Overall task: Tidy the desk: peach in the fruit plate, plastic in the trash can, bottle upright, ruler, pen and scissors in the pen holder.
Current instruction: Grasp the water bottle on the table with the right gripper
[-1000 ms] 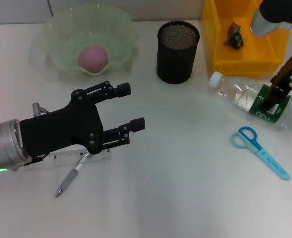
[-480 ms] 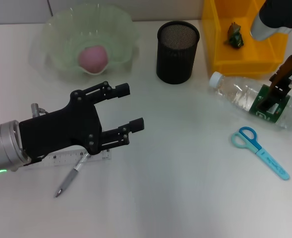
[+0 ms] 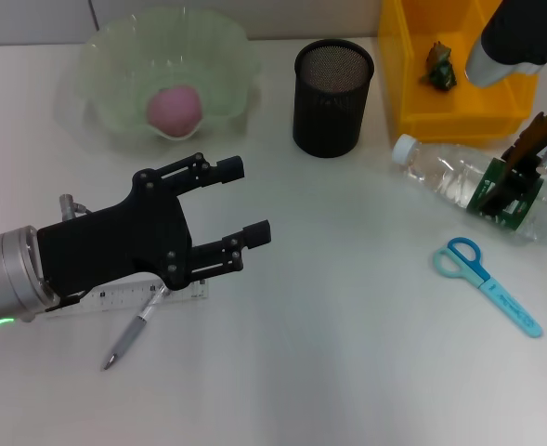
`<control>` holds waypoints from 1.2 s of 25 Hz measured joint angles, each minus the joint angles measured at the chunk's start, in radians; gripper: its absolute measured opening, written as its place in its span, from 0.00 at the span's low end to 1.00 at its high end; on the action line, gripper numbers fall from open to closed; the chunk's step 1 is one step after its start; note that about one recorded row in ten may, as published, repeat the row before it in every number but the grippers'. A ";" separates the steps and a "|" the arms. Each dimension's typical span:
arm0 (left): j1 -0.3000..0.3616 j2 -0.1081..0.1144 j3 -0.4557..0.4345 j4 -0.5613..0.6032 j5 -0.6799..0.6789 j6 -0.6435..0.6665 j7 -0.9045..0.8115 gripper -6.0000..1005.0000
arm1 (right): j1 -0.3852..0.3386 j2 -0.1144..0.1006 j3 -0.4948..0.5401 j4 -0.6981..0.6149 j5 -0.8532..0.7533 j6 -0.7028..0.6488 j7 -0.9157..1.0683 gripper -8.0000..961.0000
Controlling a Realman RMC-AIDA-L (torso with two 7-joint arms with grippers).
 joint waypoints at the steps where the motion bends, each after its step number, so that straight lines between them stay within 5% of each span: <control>1: 0.000 0.000 0.000 0.000 0.000 0.000 0.000 0.74 | 0.000 0.000 0.000 0.000 0.000 0.000 0.000 0.86; 30: 0.000 0.000 0.000 0.000 0.000 0.000 0.000 0.74 | 0.012 0.002 -0.009 0.073 0.002 0.060 -0.003 0.84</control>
